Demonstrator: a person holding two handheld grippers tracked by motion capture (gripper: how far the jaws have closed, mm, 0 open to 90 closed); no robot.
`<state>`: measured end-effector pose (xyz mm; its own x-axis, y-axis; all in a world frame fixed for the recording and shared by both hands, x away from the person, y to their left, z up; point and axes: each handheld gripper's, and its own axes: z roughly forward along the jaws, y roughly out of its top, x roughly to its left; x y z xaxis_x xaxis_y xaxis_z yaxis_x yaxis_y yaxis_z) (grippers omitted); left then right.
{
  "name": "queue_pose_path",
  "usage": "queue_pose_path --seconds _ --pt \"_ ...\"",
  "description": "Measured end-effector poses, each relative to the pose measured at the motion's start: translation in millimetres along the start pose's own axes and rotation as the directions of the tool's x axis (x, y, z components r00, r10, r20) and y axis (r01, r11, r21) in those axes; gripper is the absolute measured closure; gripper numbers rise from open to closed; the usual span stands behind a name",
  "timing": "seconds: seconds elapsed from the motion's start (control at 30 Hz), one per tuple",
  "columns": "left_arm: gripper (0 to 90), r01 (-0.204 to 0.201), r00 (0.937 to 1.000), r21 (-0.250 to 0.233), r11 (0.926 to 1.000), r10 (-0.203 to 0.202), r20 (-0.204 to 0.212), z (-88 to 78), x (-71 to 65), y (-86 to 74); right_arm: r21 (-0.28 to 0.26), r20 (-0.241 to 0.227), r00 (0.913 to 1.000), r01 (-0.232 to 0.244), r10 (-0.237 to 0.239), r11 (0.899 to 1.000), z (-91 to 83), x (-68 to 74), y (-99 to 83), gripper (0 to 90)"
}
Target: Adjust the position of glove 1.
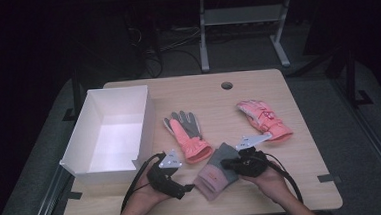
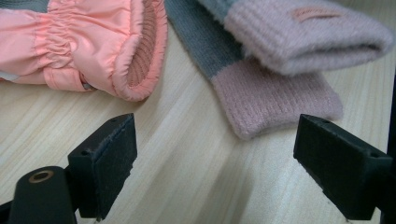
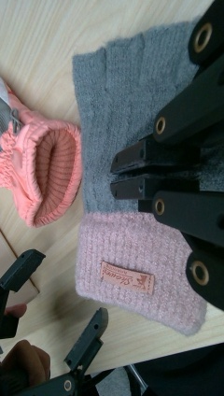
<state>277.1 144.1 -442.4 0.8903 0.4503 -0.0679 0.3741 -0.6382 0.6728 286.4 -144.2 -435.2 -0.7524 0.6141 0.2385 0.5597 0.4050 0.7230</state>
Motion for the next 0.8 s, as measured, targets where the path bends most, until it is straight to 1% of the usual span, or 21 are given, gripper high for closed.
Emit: queue_pose_path --seconds 0.07,0.13,0.17,0.47,0.53,0.6,0.63,0.67,0.7,0.73,0.77,0.8 --pt "12.6 0.004 1.0000 -0.005 1.0000 -0.004 -0.003 0.5 -0.7 -0.7 0.008 0.003 1.0000 -0.008 0.008 1.000 2.7 2.1 0.7 86.3" --pt "12.5 -0.001 1.0000 0.001 1.0000 0.001 0.001 0.3 -0.1 -0.9 0.014 0.005 0.9999 -0.009 0.009 1.000 5.0 3.5 1.0 86.3" --pt "12.5 -0.004 1.0000 0.006 1.0000 0.004 -0.001 0.3 0.6 -1.7 0.019 0.004 1.0000 0.000 0.000 1.000 6.6 4.1 0.8 86.3" --pt "12.5 -0.002 1.0000 0.010 0.9999 0.002 -0.001 0.8 0.5 -1.4 0.047 0.020 0.9998 -0.008 0.007 0.999 16.6 9.2 -0.9 86.2" --pt "12.5 -0.005 1.0000 0.014 0.9999 0.005 0.001 1.1 0.3 -1.4 0.053 0.029 0.9996 0.004 -0.005 0.999 20.9 9.6 -2.9 86.1" --pt "12.5 -0.004 1.0000 0.014 0.9999 0.004 0.001 1.2 0.0 -1.3 0.061 0.031 0.9995 0.001 -0.003 0.998 22.2 9.9 -3.3 85.8" --pt "12.5 -0.005 1.0000 0.016 0.9999 0.005 0.003 1.3 0.1 -1.1 0.071 0.030 0.9995 -0.002 0.000 0.997 24.8 9.6 -4.3 82.0" --pt "12.5 -0.005 1.0000 0.016 0.9999 0.005 0.003 1.3 0.1 -1.1 0.071 0.030 0.9995 -0.002 0.000 0.997 24.8 9.6 -4.3 82.0" --pt "12.5 -0.003 1.0000 0.016 0.9999 0.003 0.003 1.6 0.0 -1.0 0.063 0.028 0.9996 0.003 -0.004 0.998 23.9 9.5 -4.2 71.5" --pt "12.5 -0.004 1.0000 0.017 0.9999 0.004 0.002 1.5 0.0 -0.9 0.058 0.024 0.9997 0.004 -0.005 0.998 22.3 9.4 -3.5 66.5" --pt "12.5 -0.003 1.0000 0.016 0.9999 0.003 0.001 1.4 -0.1 -0.8 0.052 0.024 0.9997 0.003 -0.004 0.999 19.6 8.5 -2.5 59.3" --pt "12.5 0.011 0.9999 0.003 0.9999 -0.011 0.002 1.6 -0.8 -0.7 0.045 0.024 0.9997 -0.004 0.003 0.999 16.9 7.1 -1.9 54.7"
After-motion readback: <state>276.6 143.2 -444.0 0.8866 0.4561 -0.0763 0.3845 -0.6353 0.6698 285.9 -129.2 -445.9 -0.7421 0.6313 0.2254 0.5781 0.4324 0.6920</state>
